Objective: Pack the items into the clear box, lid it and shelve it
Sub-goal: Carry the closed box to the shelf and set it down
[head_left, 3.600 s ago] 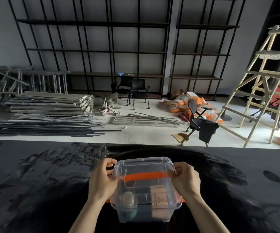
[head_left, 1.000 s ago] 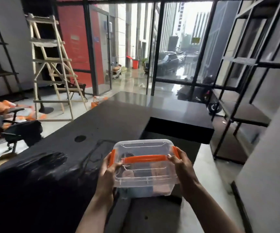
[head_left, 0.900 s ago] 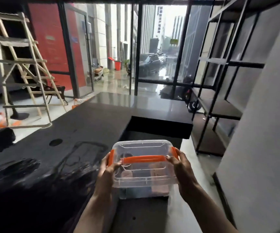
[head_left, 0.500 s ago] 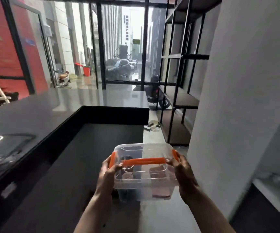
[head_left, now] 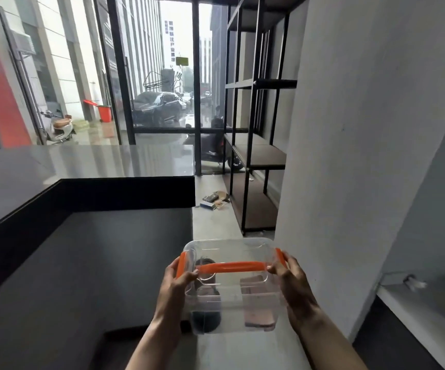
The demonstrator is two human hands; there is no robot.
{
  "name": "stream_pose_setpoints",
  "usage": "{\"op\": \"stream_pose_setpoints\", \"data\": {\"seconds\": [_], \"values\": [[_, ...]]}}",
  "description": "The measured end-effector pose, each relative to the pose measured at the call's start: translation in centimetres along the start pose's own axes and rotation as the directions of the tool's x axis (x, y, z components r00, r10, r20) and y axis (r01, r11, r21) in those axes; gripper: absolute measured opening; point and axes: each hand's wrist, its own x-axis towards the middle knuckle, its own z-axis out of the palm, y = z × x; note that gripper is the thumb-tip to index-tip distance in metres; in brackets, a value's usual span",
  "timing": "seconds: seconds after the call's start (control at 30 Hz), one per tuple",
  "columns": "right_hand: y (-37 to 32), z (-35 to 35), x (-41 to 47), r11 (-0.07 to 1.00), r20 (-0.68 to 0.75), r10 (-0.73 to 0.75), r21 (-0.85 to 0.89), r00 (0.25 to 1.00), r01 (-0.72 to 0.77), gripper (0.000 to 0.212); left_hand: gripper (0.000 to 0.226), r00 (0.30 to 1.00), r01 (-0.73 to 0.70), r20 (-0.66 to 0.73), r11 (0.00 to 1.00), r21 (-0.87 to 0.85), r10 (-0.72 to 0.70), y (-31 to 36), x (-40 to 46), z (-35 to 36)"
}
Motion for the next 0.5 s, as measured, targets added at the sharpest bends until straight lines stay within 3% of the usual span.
{"op": "stream_pose_setpoints", "data": {"seconds": [0.17, 0.5], "values": [[-0.5, 2.2, 10.0, 0.999, -0.066, -0.037, -0.029, 0.997, 0.035, 0.049, 0.099, 0.998, -0.004, 0.066, 1.0, -0.012, 0.005, -0.3, 11.5, 1.6], [-6.4, 6.3, 32.3, 1.0, -0.235, 0.021, 0.016, 0.972, -0.018, 0.039, 0.082, 0.99, -0.046, 0.132, 0.996, -0.076, 0.055, 6.0, 35.8, 6.9]]}}
